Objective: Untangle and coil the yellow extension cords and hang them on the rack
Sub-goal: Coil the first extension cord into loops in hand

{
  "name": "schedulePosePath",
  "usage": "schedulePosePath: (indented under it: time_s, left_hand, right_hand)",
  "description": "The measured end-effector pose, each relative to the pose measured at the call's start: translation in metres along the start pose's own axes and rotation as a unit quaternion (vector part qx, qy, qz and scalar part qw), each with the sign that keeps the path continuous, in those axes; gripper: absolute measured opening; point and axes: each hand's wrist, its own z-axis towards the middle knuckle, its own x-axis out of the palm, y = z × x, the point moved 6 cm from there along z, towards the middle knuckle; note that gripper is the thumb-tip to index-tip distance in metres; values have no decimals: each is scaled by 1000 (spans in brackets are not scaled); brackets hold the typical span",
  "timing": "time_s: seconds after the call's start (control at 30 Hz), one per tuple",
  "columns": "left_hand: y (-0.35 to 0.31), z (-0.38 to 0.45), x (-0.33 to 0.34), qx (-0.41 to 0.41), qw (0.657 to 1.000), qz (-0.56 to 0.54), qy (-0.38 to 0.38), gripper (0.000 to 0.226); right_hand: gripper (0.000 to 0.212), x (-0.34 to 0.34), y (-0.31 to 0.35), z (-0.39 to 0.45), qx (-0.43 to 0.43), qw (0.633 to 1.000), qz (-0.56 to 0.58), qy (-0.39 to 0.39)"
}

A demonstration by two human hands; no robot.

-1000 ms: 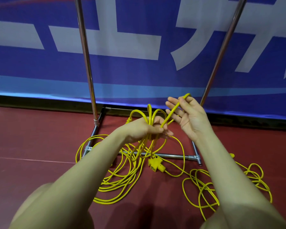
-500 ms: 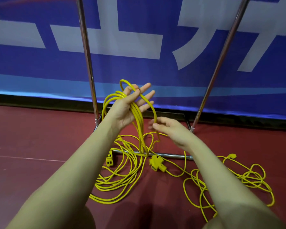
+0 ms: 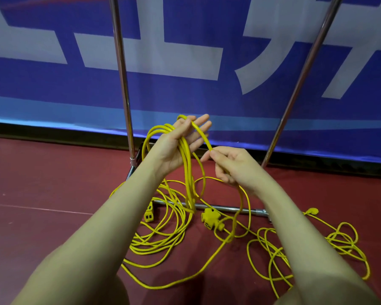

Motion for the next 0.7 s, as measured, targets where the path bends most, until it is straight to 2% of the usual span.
schedulePosePath:
  time_s: [0.13, 0.23, 0.33, 0.43, 0.57, 0.7]
  left_hand:
    - [-4, 0, 2, 27, 999, -42, -8, 13]
    - [-10, 1, -2, 53, 997, -40, -25, 13]
    - [-13, 1, -4, 69, 996, -43, -40, 14]
    - [-7, -1, -1, 39, 999, -14, -29, 24]
    - [3, -2, 3, 5, 1000, 3, -17, 25]
    - [-6, -1, 3, 23, 999, -15, -17, 27]
  right_hand:
    - [9, -6, -14, -3, 32, 998, 57, 9]
    - [8, -15, -25, -5, 38, 998, 38, -39]
    - [10, -18, -20, -4, 7, 996, 47, -75]
    - [9, -6, -7, -3, -17, 997, 51, -48]
    - [6, 4, 0, -1, -29, 999, 25, -19]
    - [7, -1, -21, -2, 24, 999, 38, 1]
